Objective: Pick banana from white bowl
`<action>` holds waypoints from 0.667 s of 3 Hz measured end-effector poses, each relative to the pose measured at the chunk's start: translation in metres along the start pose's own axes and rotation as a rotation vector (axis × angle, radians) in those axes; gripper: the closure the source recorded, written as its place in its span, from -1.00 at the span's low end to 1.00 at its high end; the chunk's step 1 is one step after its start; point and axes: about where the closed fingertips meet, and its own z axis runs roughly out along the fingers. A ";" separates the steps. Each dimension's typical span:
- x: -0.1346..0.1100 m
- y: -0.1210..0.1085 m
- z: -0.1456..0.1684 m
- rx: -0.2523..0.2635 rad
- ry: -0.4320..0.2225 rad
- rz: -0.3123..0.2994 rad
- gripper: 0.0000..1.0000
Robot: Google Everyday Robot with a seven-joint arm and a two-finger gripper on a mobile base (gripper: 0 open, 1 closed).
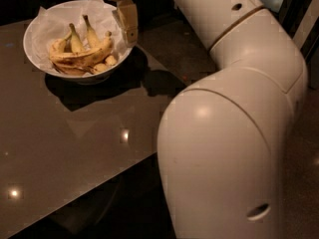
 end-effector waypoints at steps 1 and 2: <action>-0.016 -0.006 0.015 -0.031 -0.078 0.008 -1.00; -0.031 -0.016 0.029 -0.041 -0.158 0.039 -0.94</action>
Offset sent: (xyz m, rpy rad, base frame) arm -0.0122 0.0373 -0.0170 0.0719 0.3173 0.0508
